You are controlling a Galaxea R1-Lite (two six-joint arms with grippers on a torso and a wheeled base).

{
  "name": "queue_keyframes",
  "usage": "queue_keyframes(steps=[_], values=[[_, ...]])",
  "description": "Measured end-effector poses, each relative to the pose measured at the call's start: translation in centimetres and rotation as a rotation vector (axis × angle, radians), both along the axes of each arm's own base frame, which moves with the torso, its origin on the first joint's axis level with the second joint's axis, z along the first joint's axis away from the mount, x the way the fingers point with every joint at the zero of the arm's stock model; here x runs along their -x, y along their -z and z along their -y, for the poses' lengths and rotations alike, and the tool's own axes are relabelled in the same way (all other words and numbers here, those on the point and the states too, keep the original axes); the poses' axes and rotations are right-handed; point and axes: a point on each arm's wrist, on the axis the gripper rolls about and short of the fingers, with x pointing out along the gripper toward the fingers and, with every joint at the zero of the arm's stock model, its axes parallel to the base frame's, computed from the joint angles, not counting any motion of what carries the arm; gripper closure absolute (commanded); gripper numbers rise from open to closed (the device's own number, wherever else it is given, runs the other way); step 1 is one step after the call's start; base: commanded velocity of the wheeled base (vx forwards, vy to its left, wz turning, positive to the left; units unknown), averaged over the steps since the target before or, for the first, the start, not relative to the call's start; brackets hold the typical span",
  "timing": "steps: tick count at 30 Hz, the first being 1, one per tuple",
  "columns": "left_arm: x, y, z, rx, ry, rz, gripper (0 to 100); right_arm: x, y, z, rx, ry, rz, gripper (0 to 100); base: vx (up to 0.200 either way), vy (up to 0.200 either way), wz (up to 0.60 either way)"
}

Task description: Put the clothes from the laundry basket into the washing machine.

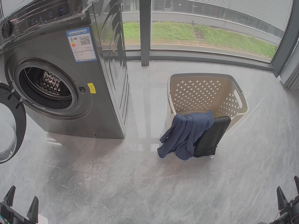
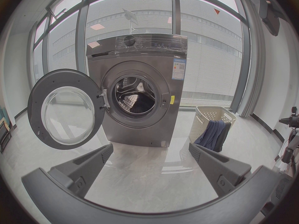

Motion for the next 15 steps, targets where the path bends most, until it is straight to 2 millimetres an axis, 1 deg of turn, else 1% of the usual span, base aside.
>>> queue_keyframes(steps=[2, 15], values=[[0.0, 0.0, 0.0, 0.002, -0.001, 0.0, 0, 0.0, 0.0, 0.0, 0.0, 0.0, 0.0, 0, 0.0, -0.2, 0.0], [0.0, 0.0, 0.01, -0.006, 0.002, 0.0, 0, 0.0, 0.0, 0.0, 0.0, 0.0, 0.0, 0, 0.0, 0.0, 0.0]])
